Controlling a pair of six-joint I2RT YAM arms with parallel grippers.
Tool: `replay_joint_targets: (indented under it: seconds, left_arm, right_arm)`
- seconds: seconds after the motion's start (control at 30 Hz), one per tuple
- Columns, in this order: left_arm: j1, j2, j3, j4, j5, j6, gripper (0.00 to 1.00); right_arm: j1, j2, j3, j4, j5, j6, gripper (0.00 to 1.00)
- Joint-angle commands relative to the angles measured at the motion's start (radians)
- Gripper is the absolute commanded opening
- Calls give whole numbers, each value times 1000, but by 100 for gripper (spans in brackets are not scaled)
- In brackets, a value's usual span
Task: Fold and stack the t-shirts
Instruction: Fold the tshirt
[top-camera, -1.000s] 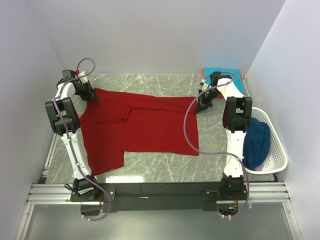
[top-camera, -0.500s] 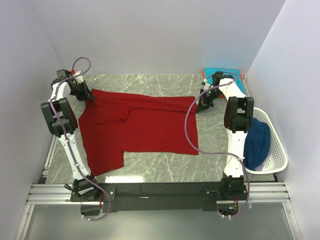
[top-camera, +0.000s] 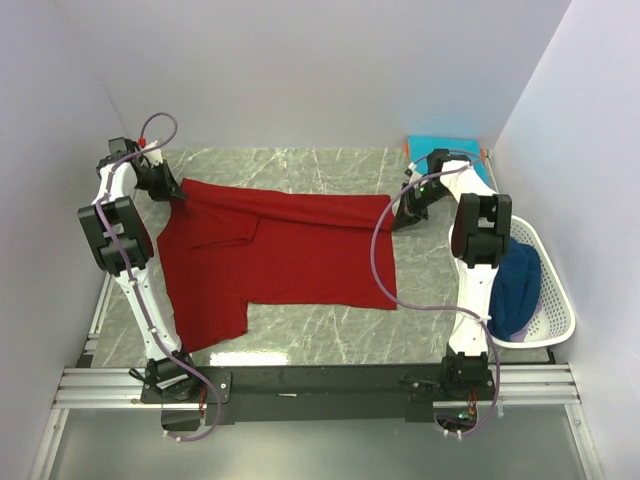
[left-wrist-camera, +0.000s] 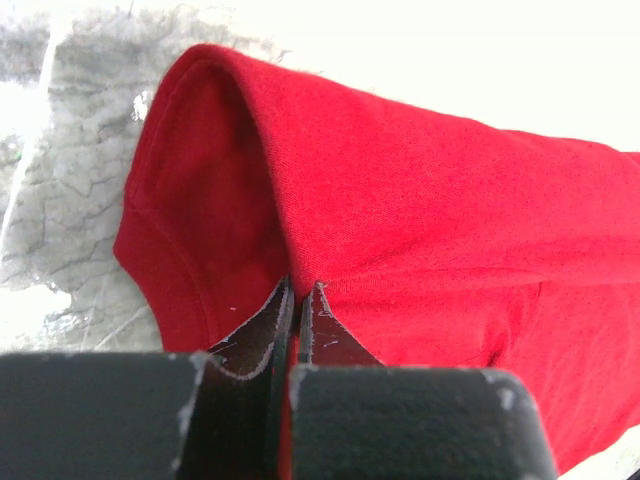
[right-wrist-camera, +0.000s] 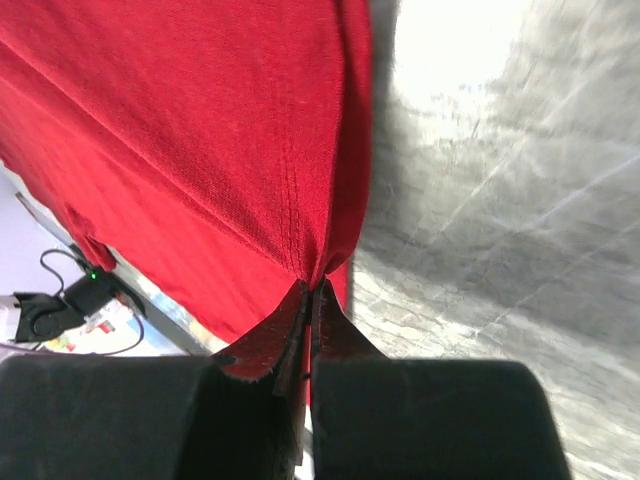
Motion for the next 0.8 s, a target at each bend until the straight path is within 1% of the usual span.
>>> replay_joint_targets:
  seconds: [0.0, 0.07, 0.13, 0.17, 0.2, 0.27, 0.3, 0.33, 0.37, 0.47, 0.5, 0.53, 0.6, 0.7, 0.77]
  left_arm:
    - [17, 4, 37, -11, -45, 30, 1]
    - [17, 13, 46, -14, -42, 28, 6]
    - [17, 19, 50, -13, -41, 31, 21]
    - [17, 18, 47, -13, -38, 36, 28]
    - [18, 6, 44, -11, -26, 39, 38]
    - [26, -19, 18, -8, -9, 60, 43]
    - [29, -53, 4, -8, 5, 70, 46]
    - [33, -68, -25, -11, 22, 100, 47]
    - [38, -86, -41, -22, 27, 122, 47]
    - [40, -180, -125, -70, 24, 194, 43]
    - [38, -198, -184, -82, 22, 220, 43]
    - [38, -235, -249, -85, 21, 231, 42]
    - [40, -263, -308, -82, 13, 244, 42]
    - [38, -284, -381, -65, -2, 242, 42]
    - [38, -278, -400, -64, -1, 235, 42]
  right_arm:
    - [10, -8, -21, 32, 23, -11, 0]
    - [12, 8, -8, 31, 35, -12, 0]
    - [13, 21, 13, 28, 46, -12, 0]
    - [15, 24, 24, 26, 47, -12, 3]
    - [15, 29, 31, 14, 44, -17, 18]
    - [16, 21, 47, 8, 47, -20, 29]
    - [15, 14, 48, 5, 47, -29, 38]
    - [15, -6, 48, 1, 49, -34, 42]
    - [16, -18, 48, 0, 47, -40, 43]
    - [21, -75, 32, 9, 58, -61, 44]
    - [24, -90, 21, 20, 63, -66, 44]
    - [24, -115, 18, 29, 78, -74, 44]
    - [62, -133, 18, 43, 95, -78, 44]
    - [111, -130, 65, 52, 132, -85, 44]
    - [149, -101, 105, 47, 147, -86, 44]
